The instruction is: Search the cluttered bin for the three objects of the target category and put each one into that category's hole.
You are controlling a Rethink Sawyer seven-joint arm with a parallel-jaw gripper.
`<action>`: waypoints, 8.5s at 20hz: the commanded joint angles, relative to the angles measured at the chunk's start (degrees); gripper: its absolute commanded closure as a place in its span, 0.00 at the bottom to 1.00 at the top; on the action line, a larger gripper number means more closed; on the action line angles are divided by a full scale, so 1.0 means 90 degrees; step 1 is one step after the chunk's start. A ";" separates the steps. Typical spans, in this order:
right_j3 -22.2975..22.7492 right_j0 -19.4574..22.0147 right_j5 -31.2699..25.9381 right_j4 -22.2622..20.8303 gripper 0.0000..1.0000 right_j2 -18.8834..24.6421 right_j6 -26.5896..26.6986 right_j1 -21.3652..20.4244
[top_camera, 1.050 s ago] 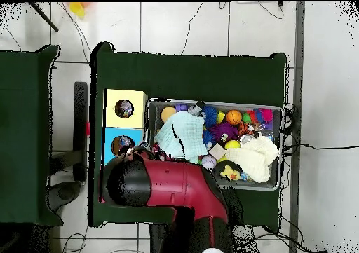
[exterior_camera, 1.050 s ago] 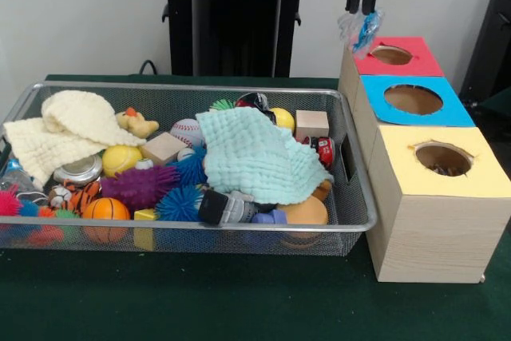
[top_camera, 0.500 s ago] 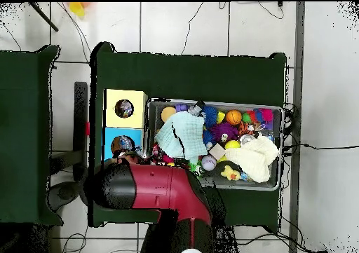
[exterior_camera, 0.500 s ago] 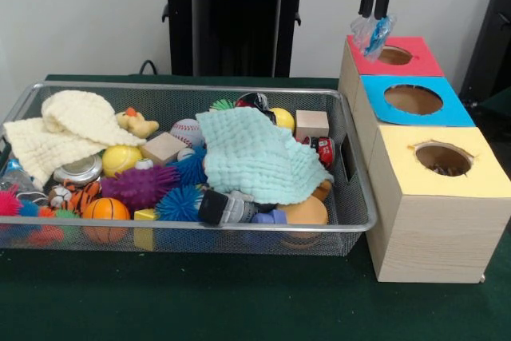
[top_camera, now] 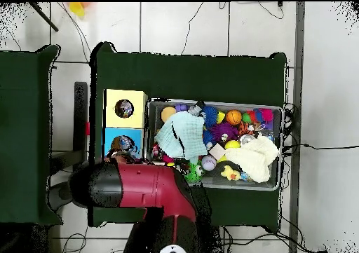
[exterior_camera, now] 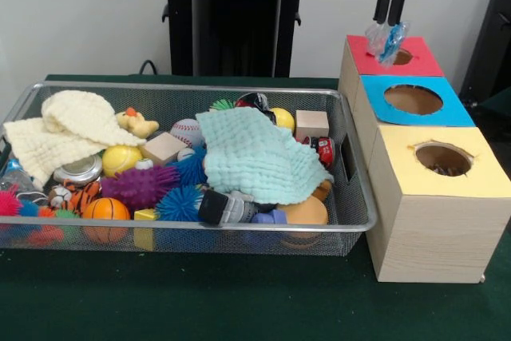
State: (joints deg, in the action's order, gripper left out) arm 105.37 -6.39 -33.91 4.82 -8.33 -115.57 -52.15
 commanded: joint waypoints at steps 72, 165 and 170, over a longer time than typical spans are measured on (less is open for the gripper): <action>-0.2267 -0.0267 -0.0339 0.0496 0.00 -0.0118 -0.1098 0.1837; -0.1561 0.0166 0.1255 0.0060 0.00 0.1093 -0.0097 0.2202; -0.1598 0.0250 0.1347 -0.0081 0.00 0.1256 -0.0006 0.2356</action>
State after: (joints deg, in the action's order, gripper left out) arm 88.77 -6.56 -24.57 8.87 -5.54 -117.65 -35.58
